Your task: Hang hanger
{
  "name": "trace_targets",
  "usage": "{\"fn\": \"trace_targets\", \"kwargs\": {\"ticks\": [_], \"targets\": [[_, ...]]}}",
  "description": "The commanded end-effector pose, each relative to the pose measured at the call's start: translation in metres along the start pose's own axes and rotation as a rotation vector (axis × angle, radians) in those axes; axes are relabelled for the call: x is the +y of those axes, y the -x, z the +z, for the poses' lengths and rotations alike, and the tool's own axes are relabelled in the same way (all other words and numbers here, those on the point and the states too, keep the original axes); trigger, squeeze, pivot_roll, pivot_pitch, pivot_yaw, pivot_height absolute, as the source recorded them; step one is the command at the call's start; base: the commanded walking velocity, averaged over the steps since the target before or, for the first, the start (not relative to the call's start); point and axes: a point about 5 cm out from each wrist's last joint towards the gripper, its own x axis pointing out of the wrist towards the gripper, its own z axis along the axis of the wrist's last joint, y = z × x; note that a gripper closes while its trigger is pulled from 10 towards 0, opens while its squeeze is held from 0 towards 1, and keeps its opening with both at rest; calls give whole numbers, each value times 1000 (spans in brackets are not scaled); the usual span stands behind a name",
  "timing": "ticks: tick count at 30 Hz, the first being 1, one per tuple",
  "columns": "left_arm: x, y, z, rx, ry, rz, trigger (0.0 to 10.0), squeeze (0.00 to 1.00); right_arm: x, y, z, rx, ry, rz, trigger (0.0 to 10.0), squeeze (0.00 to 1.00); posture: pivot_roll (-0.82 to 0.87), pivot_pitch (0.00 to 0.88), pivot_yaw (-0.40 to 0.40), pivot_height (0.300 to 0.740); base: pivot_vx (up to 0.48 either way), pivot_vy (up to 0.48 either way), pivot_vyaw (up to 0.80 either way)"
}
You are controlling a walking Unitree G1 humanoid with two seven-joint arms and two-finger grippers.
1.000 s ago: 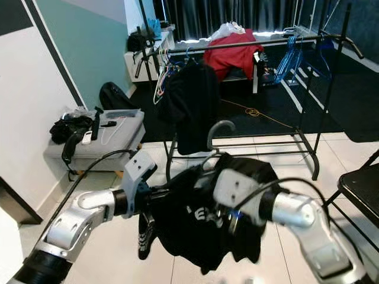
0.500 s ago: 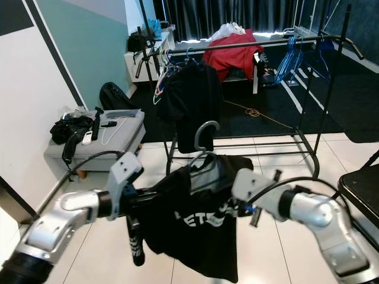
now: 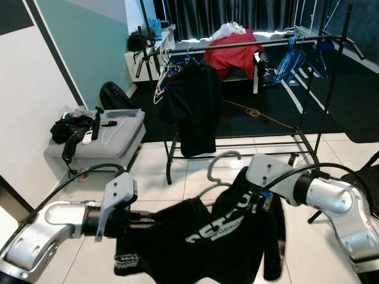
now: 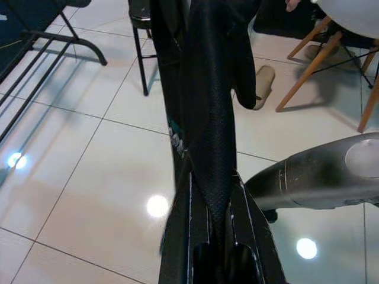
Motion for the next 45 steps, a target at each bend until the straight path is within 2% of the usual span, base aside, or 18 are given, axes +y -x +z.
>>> {"fn": "trace_targets", "kwargs": {"ticks": [1,3,4,7,9,11,14,17,20,21,23,28,34,40,41,42,44,45], "targets": [[-2,-2,2,-4,6,-21,10000,0,1,-3,15,-74,21,32,10000,0,-96,0,69,740,0,0,0],[-3,-11,3,-20,24,-7,10000,0,11,-8,33,-170,3,123,10000,0,-97,0,70,740,0,0,0],[-3,-11,3,-20,24,-7,10000,0,11,-8,33,-170,3,123,10000,0,-97,0,70,740,0,0,0],[7,-18,-2,-5,65,107,10000,0,27,-7,55,-289,-46,285,10000,0,-98,0,70,740,0,0,0],[9,-18,-2,-2,70,124,10000,0,29,-6,57,-300,-52,305,10000,0,-99,0,69,740,0,0,0],[23,-8,-5,18,72,224,10000,0,32,0,59,-313,-69,370,10000,0,-98,0,68,740,0,0,0],[38,6,-5,22,73,322,10000,0,37,6,55,-278,-61,431,10000,0,-99,0,68,740,0,0,0],[42,11,-5,27,75,351,10000,0,38,8,51,-253,-54,442,10000,0,-98,0,69,740,0,0,0],[54,25,-8,46,73,434,10000,0,41,16,35,-136,-28,487,10000,0,-100,0,69,740,0,0,0],[54,25,-8,46,73,434,10000,0,41,16,35,-136,-28,487,10000,0,-100,0,69,740,0,0,0],[58,31,-8,46,77,471,10000,0,43,20,21,-44,-11,504,10000,0,-102,0,69,740,0,0,0],[60,32,-4,27,80,490,10000,0,42,22,6,56,9,485,10000,0,-103,0,68,740,0,0,0],[59,26,2,-28,71,483,10000,0,39,19,11,19,-18,449,10000,0,-102,0,68,740,0,0,0],[56,23,2,-46,75,473,10000,0,29,16,6,40,12,369,10000,0,-103,0,65,740,0,0,0],[55,22,2,-51,77,466,10000,0,25,14,6,32,13,331,10000,43,-103,0,65,740,0,0,0],[54,20,1,-54,79,460,10000,0,20,11,8,13,10,289,10000,839,-103,0,64,740,0,0,0],[53,19,1,-57,80,457,10000,0,17,10,9,-1,6,261,10000,839,-101,0,63,740,0,0,0],[52,17,2,-65,83,452,10000,0,12,8,10,-17,7,220,10000,1000,-102,0,64,740,0,0,0]]}}
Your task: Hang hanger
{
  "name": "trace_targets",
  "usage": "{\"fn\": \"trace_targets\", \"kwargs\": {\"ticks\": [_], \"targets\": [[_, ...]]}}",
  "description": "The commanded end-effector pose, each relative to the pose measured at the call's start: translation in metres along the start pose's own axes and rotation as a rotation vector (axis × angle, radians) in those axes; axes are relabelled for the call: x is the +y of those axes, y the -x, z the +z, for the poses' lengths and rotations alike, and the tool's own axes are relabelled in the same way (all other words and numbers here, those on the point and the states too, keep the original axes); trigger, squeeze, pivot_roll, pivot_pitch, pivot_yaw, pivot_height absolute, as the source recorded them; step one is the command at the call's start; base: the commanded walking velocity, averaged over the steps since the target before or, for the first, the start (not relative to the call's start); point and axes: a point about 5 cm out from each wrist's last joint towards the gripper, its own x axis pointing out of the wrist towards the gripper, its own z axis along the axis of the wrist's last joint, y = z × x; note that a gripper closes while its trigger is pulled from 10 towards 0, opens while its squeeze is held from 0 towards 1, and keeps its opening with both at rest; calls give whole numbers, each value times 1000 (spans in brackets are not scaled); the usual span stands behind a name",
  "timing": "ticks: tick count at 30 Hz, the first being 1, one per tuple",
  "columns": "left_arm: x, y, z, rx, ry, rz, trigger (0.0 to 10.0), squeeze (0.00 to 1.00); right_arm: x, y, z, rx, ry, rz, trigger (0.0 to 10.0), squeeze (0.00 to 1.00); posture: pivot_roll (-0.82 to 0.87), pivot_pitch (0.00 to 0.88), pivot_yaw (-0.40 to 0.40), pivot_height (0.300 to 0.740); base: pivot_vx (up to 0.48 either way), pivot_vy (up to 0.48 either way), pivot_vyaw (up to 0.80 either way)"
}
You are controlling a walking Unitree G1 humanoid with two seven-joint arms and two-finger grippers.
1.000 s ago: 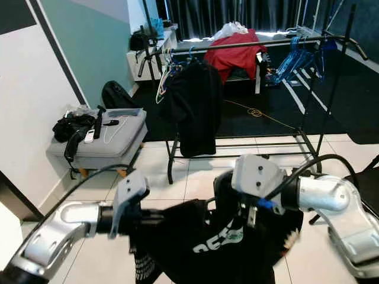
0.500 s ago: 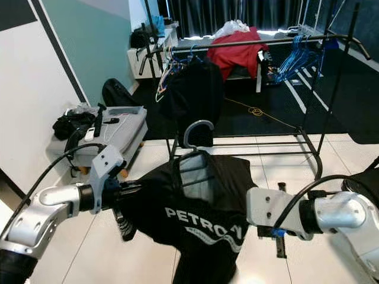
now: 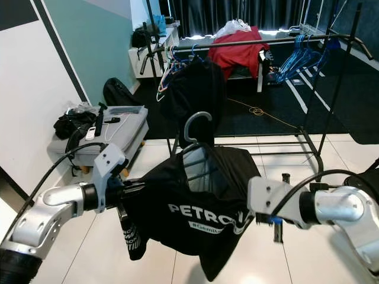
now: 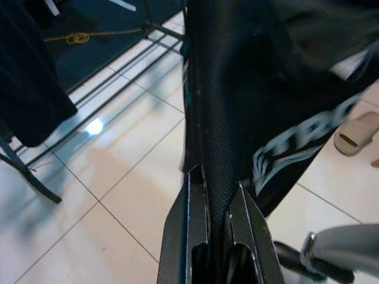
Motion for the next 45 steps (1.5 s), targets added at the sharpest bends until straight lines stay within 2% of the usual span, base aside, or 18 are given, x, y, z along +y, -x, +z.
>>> {"fn": "trace_targets", "kwargs": {"ticks": [1,10,14,16,18,19,23,24,26,28,30,31,35,37,39,40,41,45], "targets": [[2,4,4,-33,-9,21,10000,0,-4,1,1,-4,19,-30,10000,1000,-102,0,64,740,0,0,0],[-2,-1,6,-68,27,28,10000,0,-15,1,6,-43,20,-125,10000,1000,-101,0,64,740,0,0,0],[-5,-6,6,-121,85,73,10000,0,-21,5,3,-81,-42,-235,10000,1000,-102,0,64,740,0,0,0],[-6,-13,8,-187,169,141,10000,0,-25,10,4,-169,-148,-365,10000,1000,-105,0,67,740,0,0,0],[-6,-13,8,-187,169,141,10000,0,-25,10,4,-169,-148,-365,10000,1000,-105,0,67,740,0,0,0],[-6,-17,8,-204,193,164,10000,0,-27,11,5,-221,-204,-414,10000,1000,-109,0,68,740,0,0,0],[-6,-17,8,-204,193,164,10000,0,-27,11,5,-221,-204,-414,10000,1000,-109,0,68,740,0,0,0],[-5,-20,8,-222,220,208,10000,0,-24,11,5,-290,-293,-447,10000,0,-118,0,65,740,0,0,0],[-5,-20,8,-222,220,208,10000,0,-24,11,5,-290,-293,-447,10000,0,-118,0,65,740,0,0,0],[3,-22,4,-237,257,312,10000,0,-17,9,-12,-348,-478,-549,10000,0,-118,0,61,740,0,0,0],[3,-22,4,-237,257,312,10000,0,-17,9,-12,-348,-478,-549,10000,0,-118,0,61,740,0,0,0],[7,-21,1,-234,264,356,10000,0,-12,6,-22,-341,-547,-599,10000,0,-119,0,59,740,0,0,0],[13,-17,-7,-223,293,427,10000,0,-3,-1,-47,-257,-663,-694,10000,0,-123,0,54,740,0,0,0],[11,-13,-12,-310,432,470,10000,0,13,-9,-67,-189,-761,-743,10000,0,-124,0,45,740,0,0,0],[9,-11,-13,-350,479,482,10000,0,18,-10,-75,-161,-798,-772,10000,0,-123,0,38,740,0,0,0],[9,-11,-13,-350,479,482,10000,0,18,-10,-75,-161,-798,-772,10000,0,-123,0,38,740,0,0,0],[3,-8,-16,-373,467,498,10000,0,23,-5,-95,-101,-885,-865,10000,0,-124,0,32,740,0,0,0],[1,-6,-18,-378,449,508,10000,0,21,-1,-100,-99,-914,-909,10000,0,-124,0,32,740,0,0,0]]}}
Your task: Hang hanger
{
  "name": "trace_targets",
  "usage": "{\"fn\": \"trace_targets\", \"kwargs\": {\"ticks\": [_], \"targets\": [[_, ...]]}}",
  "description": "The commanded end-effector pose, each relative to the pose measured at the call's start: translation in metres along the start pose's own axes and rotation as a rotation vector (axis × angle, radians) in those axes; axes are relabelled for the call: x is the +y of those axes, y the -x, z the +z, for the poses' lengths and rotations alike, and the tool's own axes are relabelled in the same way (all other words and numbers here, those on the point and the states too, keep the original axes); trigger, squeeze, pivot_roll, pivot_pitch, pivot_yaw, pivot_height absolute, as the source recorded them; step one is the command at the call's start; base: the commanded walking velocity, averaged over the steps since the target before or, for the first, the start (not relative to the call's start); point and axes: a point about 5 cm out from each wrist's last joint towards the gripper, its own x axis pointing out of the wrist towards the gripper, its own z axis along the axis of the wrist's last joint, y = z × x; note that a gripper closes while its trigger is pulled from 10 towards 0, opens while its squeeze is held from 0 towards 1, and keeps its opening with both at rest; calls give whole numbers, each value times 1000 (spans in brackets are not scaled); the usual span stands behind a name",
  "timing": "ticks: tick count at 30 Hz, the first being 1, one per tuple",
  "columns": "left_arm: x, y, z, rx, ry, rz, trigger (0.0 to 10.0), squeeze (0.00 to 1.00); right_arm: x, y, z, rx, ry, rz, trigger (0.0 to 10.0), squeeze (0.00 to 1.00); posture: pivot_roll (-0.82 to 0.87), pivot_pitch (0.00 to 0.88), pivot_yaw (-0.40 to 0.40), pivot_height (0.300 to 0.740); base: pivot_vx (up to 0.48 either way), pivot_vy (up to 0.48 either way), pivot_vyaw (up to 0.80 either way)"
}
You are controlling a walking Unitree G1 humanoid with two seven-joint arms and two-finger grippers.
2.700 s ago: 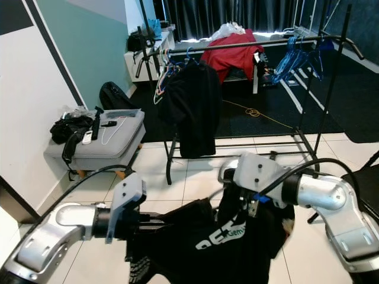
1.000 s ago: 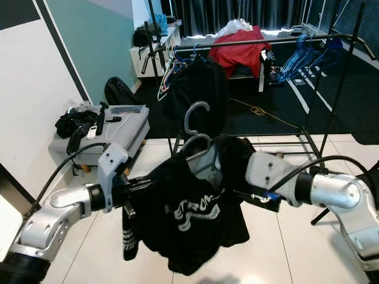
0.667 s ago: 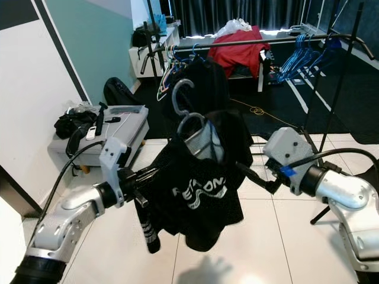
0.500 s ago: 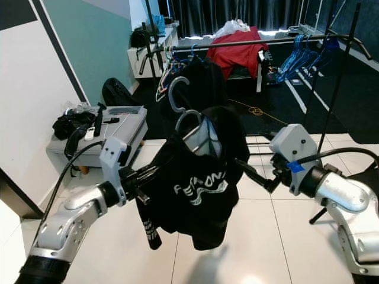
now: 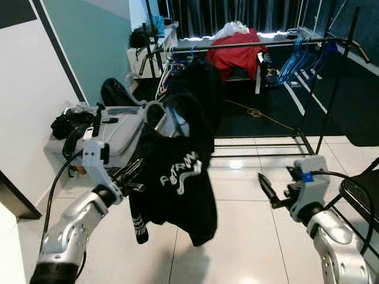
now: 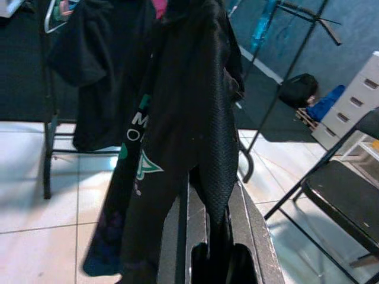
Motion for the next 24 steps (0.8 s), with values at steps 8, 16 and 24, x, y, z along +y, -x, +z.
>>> {"fn": "trace_targets", "kwargs": {"ticks": [8,16,24], "targets": [[7,3,24,-146,-2,34,10000,0,-12,-2,-2,48,-9,-73,10000,0,-123,0,15,740,0,0,0],[8,6,37,-135,-76,-15,10000,0,-32,3,1,30,-71,-154,10000,0,-123,0,16,740,0,0,-800],[7,-2,28,-117,-60,20,10000,0,-29,-4,3,15,-104,-140,10000,0,-113,0,10,740,0,0,-800]]}}
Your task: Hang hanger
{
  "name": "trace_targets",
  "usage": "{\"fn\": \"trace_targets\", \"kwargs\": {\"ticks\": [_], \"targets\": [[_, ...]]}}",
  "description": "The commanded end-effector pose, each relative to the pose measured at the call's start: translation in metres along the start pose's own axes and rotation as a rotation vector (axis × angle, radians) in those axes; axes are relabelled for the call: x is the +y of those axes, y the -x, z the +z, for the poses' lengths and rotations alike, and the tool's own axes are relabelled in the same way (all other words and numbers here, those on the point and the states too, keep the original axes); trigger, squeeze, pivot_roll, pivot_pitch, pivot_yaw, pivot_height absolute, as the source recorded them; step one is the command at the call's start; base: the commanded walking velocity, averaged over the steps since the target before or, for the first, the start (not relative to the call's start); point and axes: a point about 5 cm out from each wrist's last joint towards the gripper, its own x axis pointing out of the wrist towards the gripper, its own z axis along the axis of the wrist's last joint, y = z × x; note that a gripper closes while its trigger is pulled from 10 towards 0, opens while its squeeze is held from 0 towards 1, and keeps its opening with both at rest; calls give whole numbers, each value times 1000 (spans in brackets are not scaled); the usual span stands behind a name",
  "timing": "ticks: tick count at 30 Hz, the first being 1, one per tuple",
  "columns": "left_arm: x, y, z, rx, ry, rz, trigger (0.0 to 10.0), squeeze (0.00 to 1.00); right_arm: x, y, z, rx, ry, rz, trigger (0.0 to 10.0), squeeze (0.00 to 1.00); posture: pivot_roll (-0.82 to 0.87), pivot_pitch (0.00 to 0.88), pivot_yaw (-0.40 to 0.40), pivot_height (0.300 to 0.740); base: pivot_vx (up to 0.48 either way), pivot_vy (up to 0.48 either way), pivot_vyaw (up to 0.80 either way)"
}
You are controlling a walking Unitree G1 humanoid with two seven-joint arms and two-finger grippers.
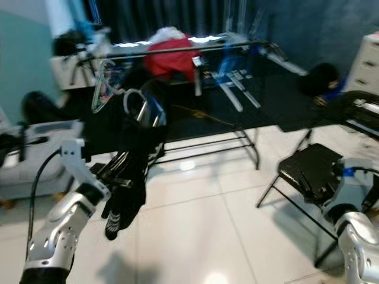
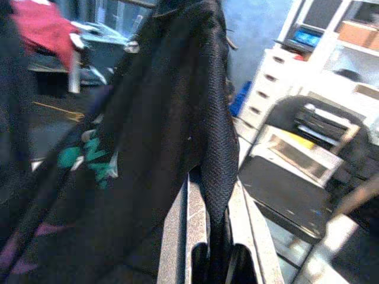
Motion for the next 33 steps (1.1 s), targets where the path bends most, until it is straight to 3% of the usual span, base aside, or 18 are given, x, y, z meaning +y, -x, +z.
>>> {"fn": "trace_targets", "kwargs": {"ticks": [1,11,17,24,33], "targets": [[0,-2,2,-25,11,13,10000,0,4,-2,-5,18,-37,15,10000,0,-109,0,12,740,0,0,-800],[4,0,7,-32,23,21,10000,0,4,-2,-3,14,-45,19,10000,0,-97,0,8,740,0,0,-800],[5,-3,15,-43,-27,27,10000,0,5,-3,7,-32,-38,34,10000,0,-99,3,5,740,0,0,0],[1,-3,16,-39,-81,18,10000,0,5,0,10,-52,-28,26,10000,0,-120,7,29,740,366,0,0],[-3,-10,14,-32,-87,-11,10000,0,5,-4,8,-43,-26,14,10000,0,-138,0,40,740,466,0,0]]}}
